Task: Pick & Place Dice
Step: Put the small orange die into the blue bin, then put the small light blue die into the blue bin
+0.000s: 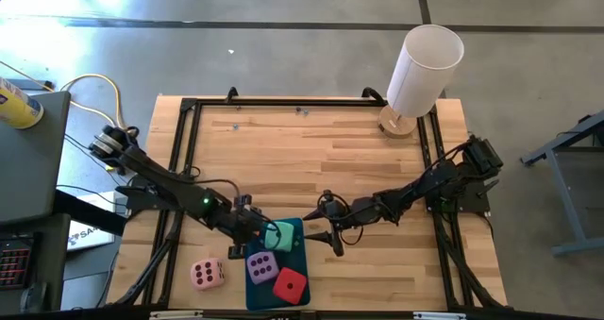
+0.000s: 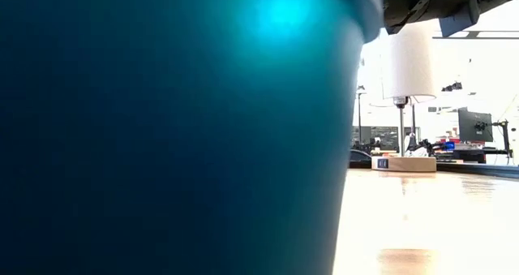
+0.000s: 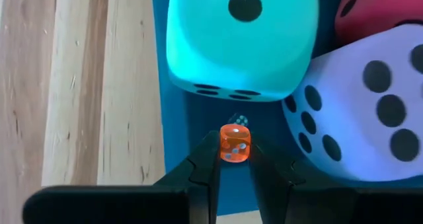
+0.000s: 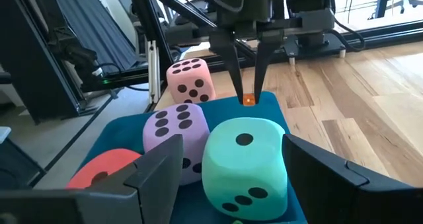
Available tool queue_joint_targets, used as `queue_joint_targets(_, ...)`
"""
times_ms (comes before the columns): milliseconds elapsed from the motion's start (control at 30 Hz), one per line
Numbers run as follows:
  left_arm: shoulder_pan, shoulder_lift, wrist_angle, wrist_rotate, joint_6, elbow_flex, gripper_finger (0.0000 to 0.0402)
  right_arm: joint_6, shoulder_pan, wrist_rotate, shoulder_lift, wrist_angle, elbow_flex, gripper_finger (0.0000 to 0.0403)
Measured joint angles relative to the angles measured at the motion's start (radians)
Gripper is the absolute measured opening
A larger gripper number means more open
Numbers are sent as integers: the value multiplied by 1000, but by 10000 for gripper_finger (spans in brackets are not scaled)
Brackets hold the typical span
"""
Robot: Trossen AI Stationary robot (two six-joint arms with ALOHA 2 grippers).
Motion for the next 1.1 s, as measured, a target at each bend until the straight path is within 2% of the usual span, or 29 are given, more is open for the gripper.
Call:
queue_joint_targets(333,0,24,4,-10,0,0,61,0,0,0,0,-5,0,249)
queue_joint_targets(467,0,24,4,-44,1,0,65,0,0,0,0,-5,0,249)
queue_joint_targets(900,-22,24,4,-48,2,0,125,0,0,0,0,-5,0,249)
queue_joint_targets(1100,-23,24,4,-92,2,0,147,0,0,0,0,-4,0,249)
